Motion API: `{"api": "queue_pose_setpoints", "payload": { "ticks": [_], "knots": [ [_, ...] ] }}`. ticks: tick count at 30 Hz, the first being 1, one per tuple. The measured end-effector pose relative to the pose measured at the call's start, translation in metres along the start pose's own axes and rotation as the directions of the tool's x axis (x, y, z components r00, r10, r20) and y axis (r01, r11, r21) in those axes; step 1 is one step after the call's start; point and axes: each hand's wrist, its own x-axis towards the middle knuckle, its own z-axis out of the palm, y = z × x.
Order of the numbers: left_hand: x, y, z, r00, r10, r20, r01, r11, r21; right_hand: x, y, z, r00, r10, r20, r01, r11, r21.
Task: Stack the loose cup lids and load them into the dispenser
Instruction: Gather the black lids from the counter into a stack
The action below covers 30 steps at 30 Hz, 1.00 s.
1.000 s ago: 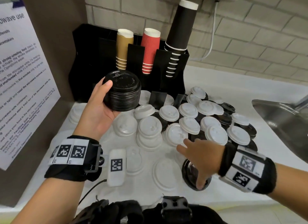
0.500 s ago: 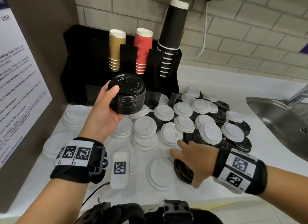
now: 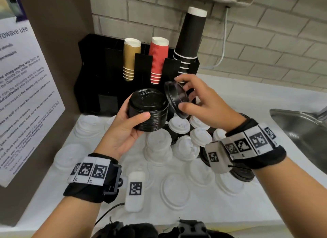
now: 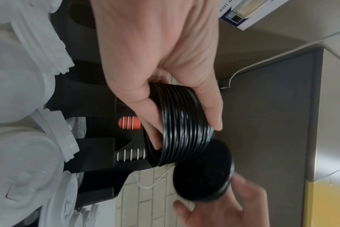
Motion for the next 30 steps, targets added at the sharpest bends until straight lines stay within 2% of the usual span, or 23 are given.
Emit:
{"api": "queue_pose_setpoints", "payload": {
  "ticks": [3,10,22,24,27,28,29,30],
  "knots": [
    [0.000,-0.003,0.001,0.999,-0.023,0.032,0.021,0.998,0.063,0.009,-0.005,0.007,1.000,0.002,0.008,-0.002,0.998,0.062],
    [-0.001,-0.006,0.002,0.991,-0.082,0.110,0.064,0.986,0.152,0.019,-0.004,0.018,0.987,-0.032,0.156,0.038,0.999,-0.036],
    [-0.001,-0.005,-0.001,0.990,-0.068,0.122,0.053,0.991,0.124,0.021,-0.002,0.023,0.976,-0.101,0.194,0.111,0.993,-0.041],
    [-0.001,-0.002,-0.002,0.994,-0.051,0.098,0.041,0.994,0.100,0.022,-0.001,0.023,0.982,-0.114,0.149,0.114,0.993,0.008],
    [0.000,0.004,-0.009,0.999,0.000,0.044,-0.002,0.999,0.046,0.027,0.007,0.023,0.999,0.004,-0.050,0.003,0.991,0.137],
    [0.000,0.007,-0.012,1.000,0.014,0.028,-0.015,0.999,0.032,0.029,0.014,0.023,0.997,0.052,-0.061,-0.047,0.996,0.082],
    [0.000,0.009,-0.015,1.000,0.027,0.014,-0.027,0.999,0.022,0.030,0.022,0.024,0.995,0.095,0.002,-0.095,0.993,-0.075],
    [-0.001,0.012,-0.017,0.999,0.036,0.003,-0.036,0.999,0.015,0.031,0.033,0.027,0.982,0.147,0.122,-0.106,0.952,-0.287]
  ]
}}
